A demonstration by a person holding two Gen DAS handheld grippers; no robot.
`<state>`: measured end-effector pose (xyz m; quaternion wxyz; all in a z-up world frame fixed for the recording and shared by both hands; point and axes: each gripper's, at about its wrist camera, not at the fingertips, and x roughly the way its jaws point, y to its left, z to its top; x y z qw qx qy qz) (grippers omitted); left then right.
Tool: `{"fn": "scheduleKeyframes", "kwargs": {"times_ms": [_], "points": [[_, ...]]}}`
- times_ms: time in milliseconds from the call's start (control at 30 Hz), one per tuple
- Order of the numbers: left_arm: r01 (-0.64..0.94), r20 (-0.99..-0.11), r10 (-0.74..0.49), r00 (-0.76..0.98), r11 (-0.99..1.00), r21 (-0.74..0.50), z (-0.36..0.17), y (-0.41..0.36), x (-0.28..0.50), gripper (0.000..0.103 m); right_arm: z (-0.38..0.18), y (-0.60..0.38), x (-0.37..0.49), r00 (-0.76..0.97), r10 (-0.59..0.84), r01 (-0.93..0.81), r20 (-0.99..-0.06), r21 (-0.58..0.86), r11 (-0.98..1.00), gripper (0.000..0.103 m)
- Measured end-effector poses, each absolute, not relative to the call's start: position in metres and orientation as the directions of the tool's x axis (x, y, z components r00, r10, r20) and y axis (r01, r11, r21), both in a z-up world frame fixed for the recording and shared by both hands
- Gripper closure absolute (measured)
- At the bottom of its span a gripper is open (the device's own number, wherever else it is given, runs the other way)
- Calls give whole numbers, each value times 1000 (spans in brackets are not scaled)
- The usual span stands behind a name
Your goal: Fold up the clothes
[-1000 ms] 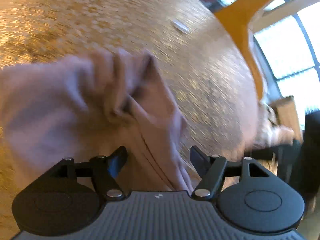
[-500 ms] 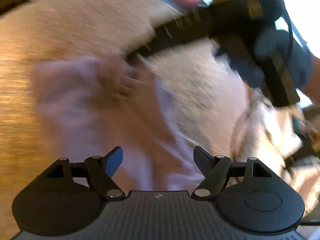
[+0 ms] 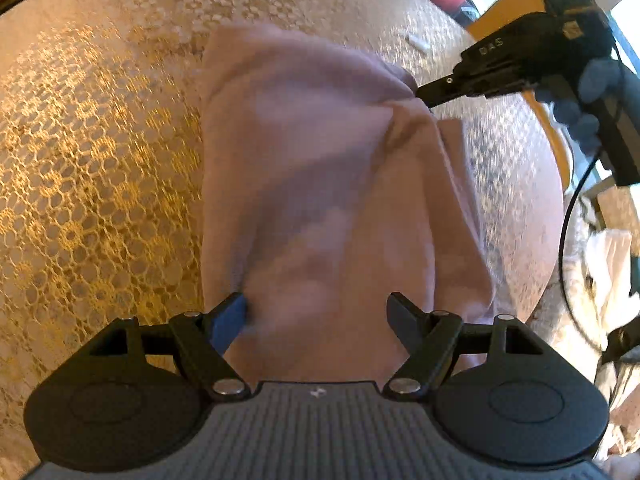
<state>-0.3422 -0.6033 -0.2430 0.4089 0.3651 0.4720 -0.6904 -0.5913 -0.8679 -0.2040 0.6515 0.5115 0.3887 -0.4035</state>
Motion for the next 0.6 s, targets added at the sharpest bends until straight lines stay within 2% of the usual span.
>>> {"fn": "scheduleKeyframes", "kwargs": {"times_ms": [33, 67, 267, 400, 600], "points": [[909, -893, -216, -395, -232, -346, -241, -600, -341, 26, -206, -868, -592, 369, -122, 924, -921, 349, 158, 74], [906, -891, -217, -399, -242, -347, -237, -599, -340, 26, -201, -867, -593, 386, -132, 917, -913, 364, 161, 0], [887, -868, -268, -419, -327, -327, -209, -596, -343, 26, -165, -839, -590, 467, -117, 864, -877, 423, 273, 0], [878, -879, -220, -423, -339, -338, -219, -591, -353, 26, -176, -802, -571, 426, -20, 840, -904, 388, 378, 0], [876, -896, -181, -405, -356, -325, -233, -579, -358, 26, -203, -773, -556, 349, -2, 863, -937, 320, 392, 0]]}}
